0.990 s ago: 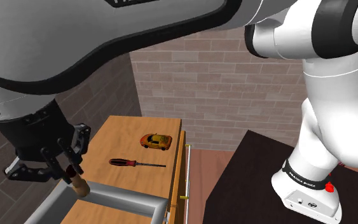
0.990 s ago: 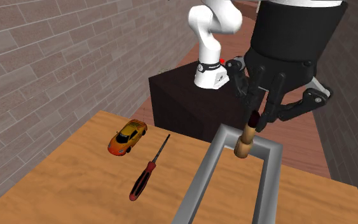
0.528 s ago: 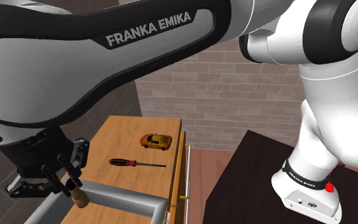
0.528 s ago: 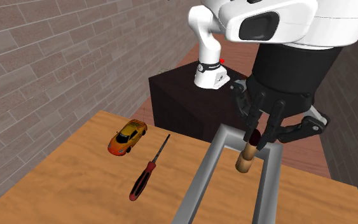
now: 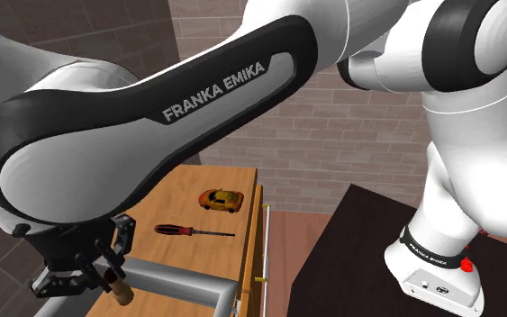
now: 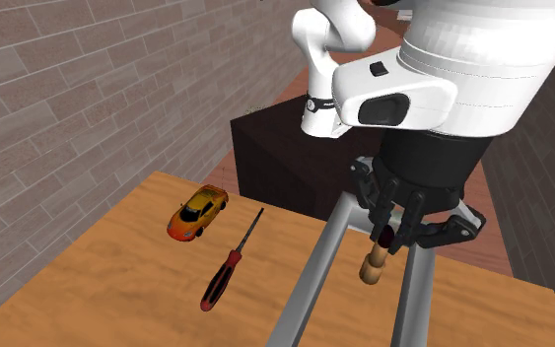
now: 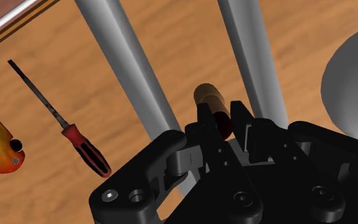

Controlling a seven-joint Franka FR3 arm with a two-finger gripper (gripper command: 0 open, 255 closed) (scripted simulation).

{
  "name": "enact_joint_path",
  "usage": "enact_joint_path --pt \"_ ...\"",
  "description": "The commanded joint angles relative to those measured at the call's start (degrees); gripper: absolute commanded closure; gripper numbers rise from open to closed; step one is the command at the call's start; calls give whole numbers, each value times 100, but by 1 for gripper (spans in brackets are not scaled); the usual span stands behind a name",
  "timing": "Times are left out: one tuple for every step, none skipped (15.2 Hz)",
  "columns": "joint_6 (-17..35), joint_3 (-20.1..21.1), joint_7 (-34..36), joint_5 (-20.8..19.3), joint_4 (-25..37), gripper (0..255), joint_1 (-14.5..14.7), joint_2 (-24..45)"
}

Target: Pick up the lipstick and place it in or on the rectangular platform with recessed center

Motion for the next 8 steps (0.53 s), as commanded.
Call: enact_joint_path --pt "155 -11 11 -16 -140 255 -20 17" --pt "223 -17 19 -26 -196 255 -25 32" --pt "291 -24 27 -37 -250 255 -28 49" --pt "357 -31 35 -48 -302 255 -31 66" --pt "430 -39 44 -62 -357 255 -34 87" --pt "431 -39 44 -62 -358 255 -34 87" --pt "430 -39 44 -62 -358 255 -34 87" --pt "430 -39 44 -62 -357 255 -34 87"
